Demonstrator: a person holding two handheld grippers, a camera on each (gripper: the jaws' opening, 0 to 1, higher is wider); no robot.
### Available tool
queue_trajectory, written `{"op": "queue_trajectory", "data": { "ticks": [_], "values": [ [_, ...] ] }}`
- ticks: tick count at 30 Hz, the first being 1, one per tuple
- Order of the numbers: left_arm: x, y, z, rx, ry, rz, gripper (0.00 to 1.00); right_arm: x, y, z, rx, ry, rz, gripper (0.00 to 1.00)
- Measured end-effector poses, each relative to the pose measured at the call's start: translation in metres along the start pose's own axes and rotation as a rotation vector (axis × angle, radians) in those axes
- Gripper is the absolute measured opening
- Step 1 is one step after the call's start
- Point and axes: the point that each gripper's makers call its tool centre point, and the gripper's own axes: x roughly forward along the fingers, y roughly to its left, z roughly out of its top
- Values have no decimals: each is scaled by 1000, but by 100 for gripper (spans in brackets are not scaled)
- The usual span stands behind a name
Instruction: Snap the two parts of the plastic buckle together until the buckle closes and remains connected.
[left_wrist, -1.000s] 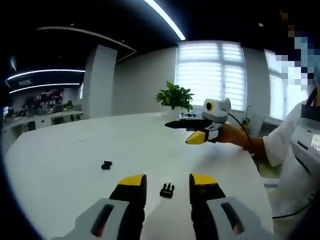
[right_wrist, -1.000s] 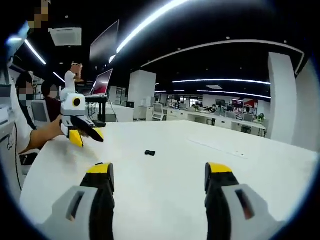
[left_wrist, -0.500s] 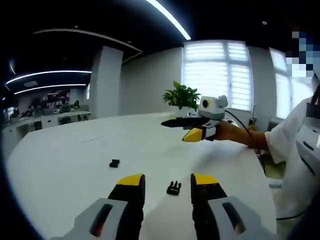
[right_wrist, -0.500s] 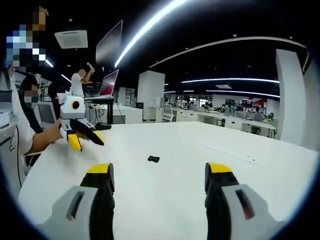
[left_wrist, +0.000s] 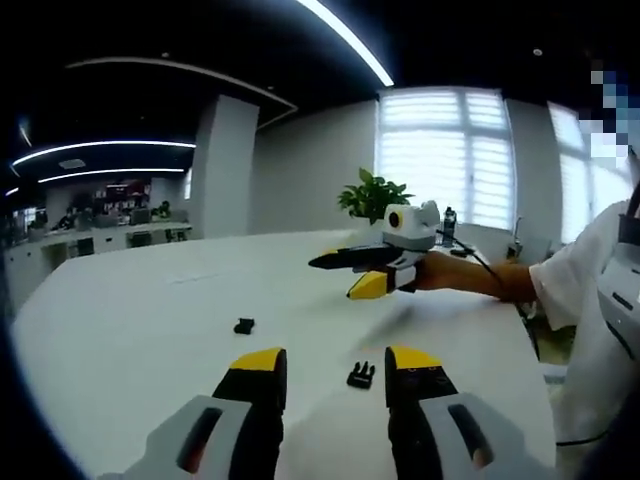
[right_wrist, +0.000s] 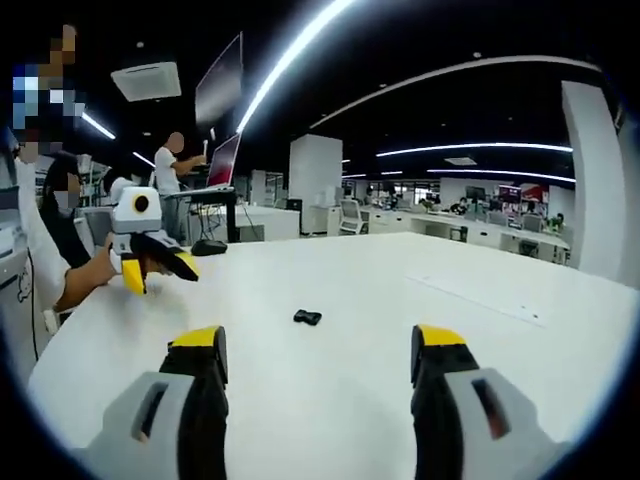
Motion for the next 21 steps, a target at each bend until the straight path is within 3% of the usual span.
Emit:
{"op": "queue_trajectory", "data": {
  "ticks": [21],
  "values": [
    [-3, 3, 1, -23, -16, 13, 39, 46, 1, -2, -19, 23, 93, 74]
  ]
}}
